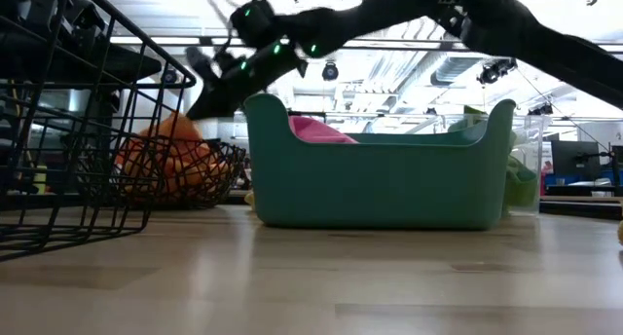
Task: Sort microfiber towel by color & place in baskets
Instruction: Put the orange microfiber cloth into the top black wire basket
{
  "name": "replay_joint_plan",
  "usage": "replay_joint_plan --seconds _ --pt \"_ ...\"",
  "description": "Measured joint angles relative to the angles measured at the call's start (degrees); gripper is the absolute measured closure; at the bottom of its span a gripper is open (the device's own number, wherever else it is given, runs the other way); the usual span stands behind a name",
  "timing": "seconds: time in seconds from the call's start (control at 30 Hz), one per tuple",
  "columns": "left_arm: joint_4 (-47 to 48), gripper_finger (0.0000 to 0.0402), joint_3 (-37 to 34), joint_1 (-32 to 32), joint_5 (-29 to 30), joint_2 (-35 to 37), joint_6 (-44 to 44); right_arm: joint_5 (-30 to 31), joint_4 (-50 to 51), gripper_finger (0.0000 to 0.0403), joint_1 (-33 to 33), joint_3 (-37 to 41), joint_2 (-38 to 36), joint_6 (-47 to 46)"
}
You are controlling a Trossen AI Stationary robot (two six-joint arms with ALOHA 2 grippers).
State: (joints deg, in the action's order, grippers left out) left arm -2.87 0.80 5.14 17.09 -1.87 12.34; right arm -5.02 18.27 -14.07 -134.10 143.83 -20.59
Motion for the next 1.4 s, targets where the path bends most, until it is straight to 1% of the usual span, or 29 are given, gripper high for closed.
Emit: replay_joint_plan --seconds 0.17,0.27,0.33,0.43,0.53,0.63,0.67,0.7,0.8,0.87,0.97,1.03,1.07,1.13,1.2,1.27,1.33,1.4 --pt "-0.01 0.0401 0.00 0.00 0.01 -0.01 0.00 -0.15 2.84 0.0403 -0.83 -0.13 -4.15 9.24" --pt "-0.02 0.0401 0.00 -0.01 -0.01 -0.02 0.00 -0.98 8.79 0.0399 -1.62 -0.09 -6.43 13.42" --pt "0.00 0.0402 0.00 -0.01 0.01 0.00 0.00 -2.14 15.09 0.0388 -2.26 -0.04 -9.02 14.52" --pt "0.00 0.0402 0.00 -0.01 -0.01 0.00 0.00 -2.75 29.45 0.0356 -2.87 -0.11 -14.05 16.04" --pt "0.00 0.0401 0.00 -0.01 -0.03 0.00 -0.02 -4.44 48.47 0.0311 -2.35 -0.19 -17.77 18.78" --pt "0.00 0.0401 0.00 0.01 -0.01 0.00 -0.02 -6.38 67.44 0.0269 1.16 -0.07 -19.99 19.47" --pt "0.03 0.0401 0.00 0.01 0.01 0.00 0.00 -6.20 72.03 0.0257 2.76 -0.04 -20.62 19.35" --pt "-0.03 0.0402 0.00 -0.01 0.00 0.00 0.00 -5.81 72.89 0.0246 4.48 0.34 -21.56 18.69" --pt "-0.01 0.0401 0.00 0.01 0.02 0.00 0.00 -5.04 69.32 0.0220 10.53 6.22 -27.78 12.81" --pt "0.02 0.0401 0.00 -0.01 -0.01 0.00 -0.02 -1.61 68.83 0.0209 15.36 11.20 -32.25 9.91" --pt "-0.04 0.0402 0.00 0.00 -0.04 -0.15 0.00 3.94 72.17 0.0199 22.32 23.11 -38.45 -0.62" --pt "0.02 0.0402 0.00 0.01 -0.11 -0.15 -0.02 4.68 71.00 0.0193 26.53 32.26 -43.70 -9.50" --pt "-0.05 0.0401 -0.02 -0.01 -0.10 -0.15 -0.02 4.11 70.83 0.0191 28.78 36.72 -46.56 -14.92" --pt "0.07 0.0401 -0.02 0.01 -0.10 -0.15 0.00 -0.50 69.18 0.0186 33.55 46.02 -52.24 -26.66" --pt "-0.04 0.0401 -0.02 -0.01 -0.08 -0.15 -0.02 -6.07 61.71 0.0182 38.47 54.84 -56.91 -39.56" --pt "0.02 0.0402 0.00 0.01 -0.06 -0.15 0.00 -9.15 55.00 0.0179 43.34 62.76 -60.96 -52.44" --pt "-0.01 0.0401 -0.02 0.00 -0.05 -0.15 -0.02 -11.93 49.16 0.0178 47.92 68.97 -64.00 -63.70" --pt "0.02 0.0401 0.00 0.01 -0.05 -0.15 0.00 -14.49 42.87 0.0178 52.03 74.05 -65.16 -72.97"
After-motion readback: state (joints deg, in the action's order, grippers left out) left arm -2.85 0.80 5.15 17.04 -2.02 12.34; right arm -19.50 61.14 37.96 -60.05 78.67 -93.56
